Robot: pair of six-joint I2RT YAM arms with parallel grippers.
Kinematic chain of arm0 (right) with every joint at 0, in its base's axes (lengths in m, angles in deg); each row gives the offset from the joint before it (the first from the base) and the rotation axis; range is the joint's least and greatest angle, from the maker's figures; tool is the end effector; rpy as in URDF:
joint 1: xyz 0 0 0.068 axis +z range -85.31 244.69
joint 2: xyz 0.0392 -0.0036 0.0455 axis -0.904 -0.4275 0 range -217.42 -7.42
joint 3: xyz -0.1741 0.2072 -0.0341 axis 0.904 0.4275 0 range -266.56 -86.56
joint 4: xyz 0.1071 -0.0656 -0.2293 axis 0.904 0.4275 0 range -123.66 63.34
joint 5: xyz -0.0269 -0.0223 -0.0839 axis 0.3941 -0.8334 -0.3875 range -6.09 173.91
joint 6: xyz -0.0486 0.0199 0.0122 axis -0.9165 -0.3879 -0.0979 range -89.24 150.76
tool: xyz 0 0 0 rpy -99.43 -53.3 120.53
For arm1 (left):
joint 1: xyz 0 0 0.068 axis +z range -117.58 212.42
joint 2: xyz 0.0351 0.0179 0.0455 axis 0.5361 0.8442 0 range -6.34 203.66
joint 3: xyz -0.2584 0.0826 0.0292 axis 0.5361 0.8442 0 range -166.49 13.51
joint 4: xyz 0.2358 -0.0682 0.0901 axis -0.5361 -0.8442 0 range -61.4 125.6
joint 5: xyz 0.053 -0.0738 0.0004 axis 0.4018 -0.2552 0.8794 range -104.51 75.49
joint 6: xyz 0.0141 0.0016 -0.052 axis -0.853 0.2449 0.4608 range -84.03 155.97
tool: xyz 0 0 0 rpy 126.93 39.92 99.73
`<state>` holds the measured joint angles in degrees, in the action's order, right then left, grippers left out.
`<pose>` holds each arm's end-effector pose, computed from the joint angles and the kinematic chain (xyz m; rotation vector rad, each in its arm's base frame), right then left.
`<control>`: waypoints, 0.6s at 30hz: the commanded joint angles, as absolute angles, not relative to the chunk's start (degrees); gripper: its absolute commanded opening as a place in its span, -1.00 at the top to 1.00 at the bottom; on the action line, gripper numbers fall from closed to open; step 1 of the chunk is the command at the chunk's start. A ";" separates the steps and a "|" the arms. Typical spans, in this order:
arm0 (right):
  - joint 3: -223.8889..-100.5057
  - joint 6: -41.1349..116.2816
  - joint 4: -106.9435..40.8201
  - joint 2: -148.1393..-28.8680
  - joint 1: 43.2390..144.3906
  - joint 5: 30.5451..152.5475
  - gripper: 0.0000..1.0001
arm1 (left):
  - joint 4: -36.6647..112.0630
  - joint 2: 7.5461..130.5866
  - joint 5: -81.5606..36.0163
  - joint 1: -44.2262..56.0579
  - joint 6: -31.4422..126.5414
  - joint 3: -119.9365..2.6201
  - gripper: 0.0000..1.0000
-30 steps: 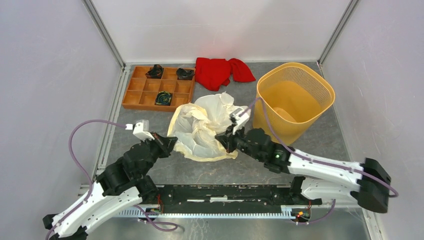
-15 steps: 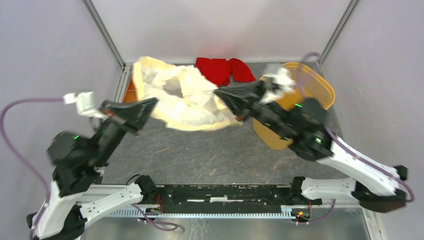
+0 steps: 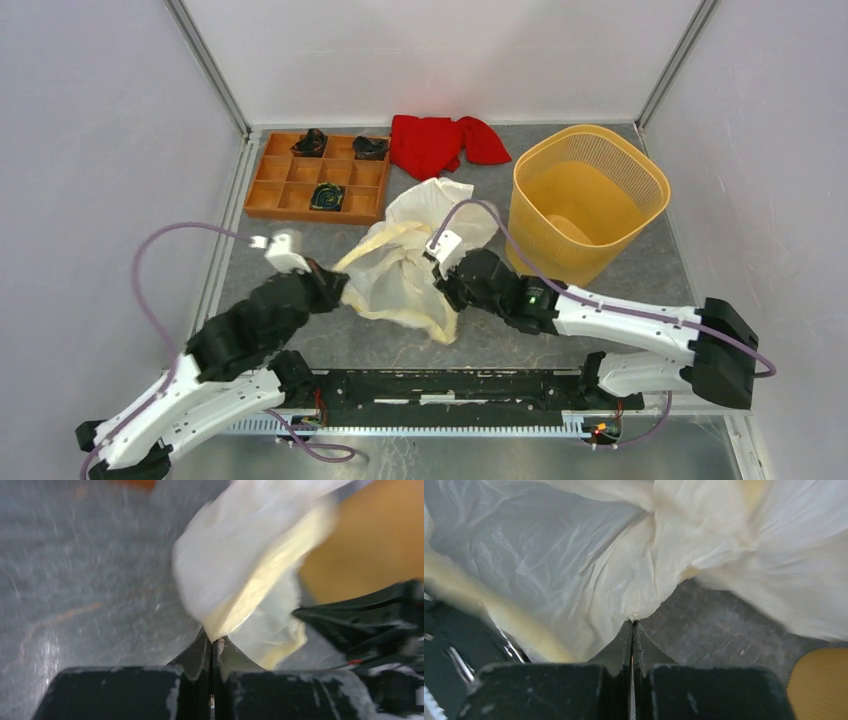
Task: Put the trash bags into the trash bin
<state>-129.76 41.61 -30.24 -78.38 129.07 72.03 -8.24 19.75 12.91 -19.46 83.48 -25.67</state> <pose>0.1241 0.2419 0.2457 -0.8556 1.9765 0.5627 0.0739 -0.0675 0.2896 -0.2083 2.0809 -0.5715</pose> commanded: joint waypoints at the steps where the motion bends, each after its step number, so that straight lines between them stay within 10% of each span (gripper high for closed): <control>1: -145.27 36.15 -30.73 -71.28 129.12 68.83 0.99 | -3.68 16.99 26.54 -19.62 75.07 -43.73 0.96; 14: -124.93 39.23 -32.76 -64.60 128.83 65.49 0.96 | 1.62 12.87 11.31 -19.61 91.33 -17.24 0.96; 18: -121.89 40.46 -38.38 -65.33 128.82 78.60 0.53 | 1.56 11.80 14.68 -19.62 90.00 -17.87 0.96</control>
<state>-122.00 38.59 -32.20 -65.99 128.70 67.61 -3.34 14.26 12.76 -19.48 86.36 -14.63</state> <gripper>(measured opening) 0.163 0.025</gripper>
